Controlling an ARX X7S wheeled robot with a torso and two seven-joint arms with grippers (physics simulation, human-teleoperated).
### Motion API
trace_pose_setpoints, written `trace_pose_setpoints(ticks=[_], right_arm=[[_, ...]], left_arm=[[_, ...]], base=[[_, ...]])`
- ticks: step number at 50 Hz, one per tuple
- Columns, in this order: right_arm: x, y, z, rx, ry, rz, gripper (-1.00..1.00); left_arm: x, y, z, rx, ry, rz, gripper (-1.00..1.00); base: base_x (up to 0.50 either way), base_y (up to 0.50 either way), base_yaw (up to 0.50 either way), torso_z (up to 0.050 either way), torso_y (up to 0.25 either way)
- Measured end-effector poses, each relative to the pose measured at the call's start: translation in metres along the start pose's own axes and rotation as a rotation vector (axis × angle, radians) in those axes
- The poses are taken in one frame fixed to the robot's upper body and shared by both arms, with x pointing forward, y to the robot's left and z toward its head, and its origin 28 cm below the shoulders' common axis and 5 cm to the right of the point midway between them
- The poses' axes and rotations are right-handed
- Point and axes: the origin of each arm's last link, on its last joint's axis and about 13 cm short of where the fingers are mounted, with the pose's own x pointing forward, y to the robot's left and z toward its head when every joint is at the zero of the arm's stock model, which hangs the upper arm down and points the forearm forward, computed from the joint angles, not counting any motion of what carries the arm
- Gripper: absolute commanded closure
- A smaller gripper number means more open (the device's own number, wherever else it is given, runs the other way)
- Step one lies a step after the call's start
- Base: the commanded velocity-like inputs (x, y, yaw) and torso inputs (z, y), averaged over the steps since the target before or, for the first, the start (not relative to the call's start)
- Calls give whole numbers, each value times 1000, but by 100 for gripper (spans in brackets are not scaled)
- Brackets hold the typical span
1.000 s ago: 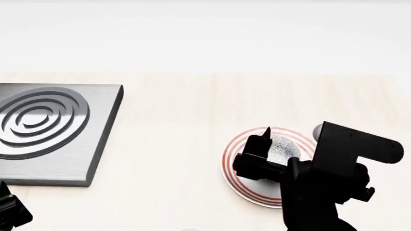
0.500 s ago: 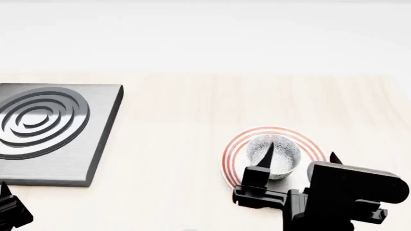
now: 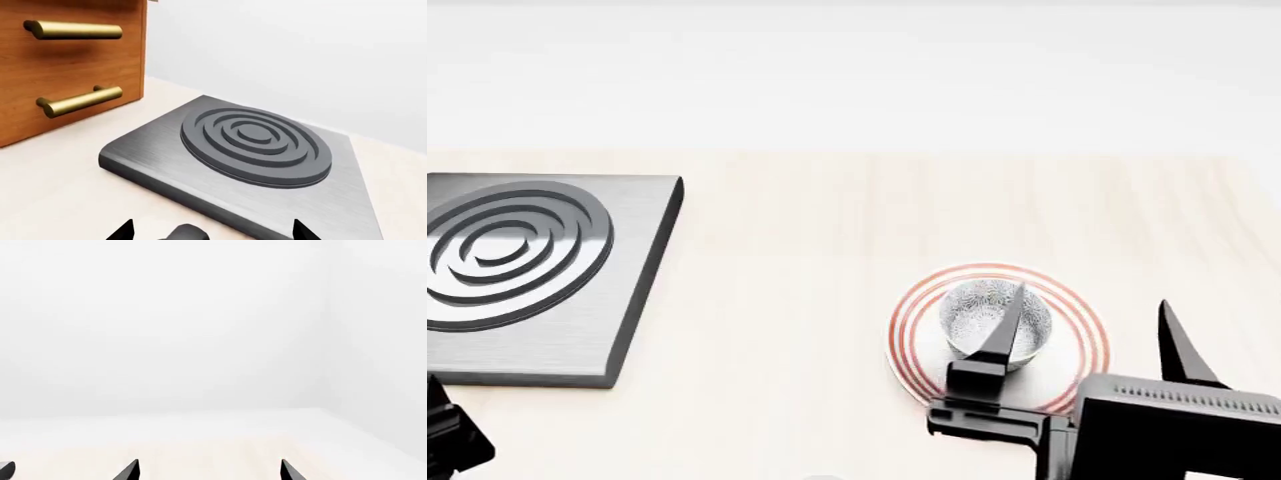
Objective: Pick the akita bowl between the plate and the ramekin and place it on the plate.
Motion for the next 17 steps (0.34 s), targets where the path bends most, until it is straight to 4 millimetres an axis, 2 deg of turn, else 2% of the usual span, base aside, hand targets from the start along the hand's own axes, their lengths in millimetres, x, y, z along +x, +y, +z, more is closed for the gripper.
trace_pose_setpoints(ticks=[17], right_arm=[[-7, -7, 16, -12, -90, -29, -100]], left_arm=[[-4, 0, 10, -28, -21, -5, -100]], base=[[0, 0, 0, 0, 0]])
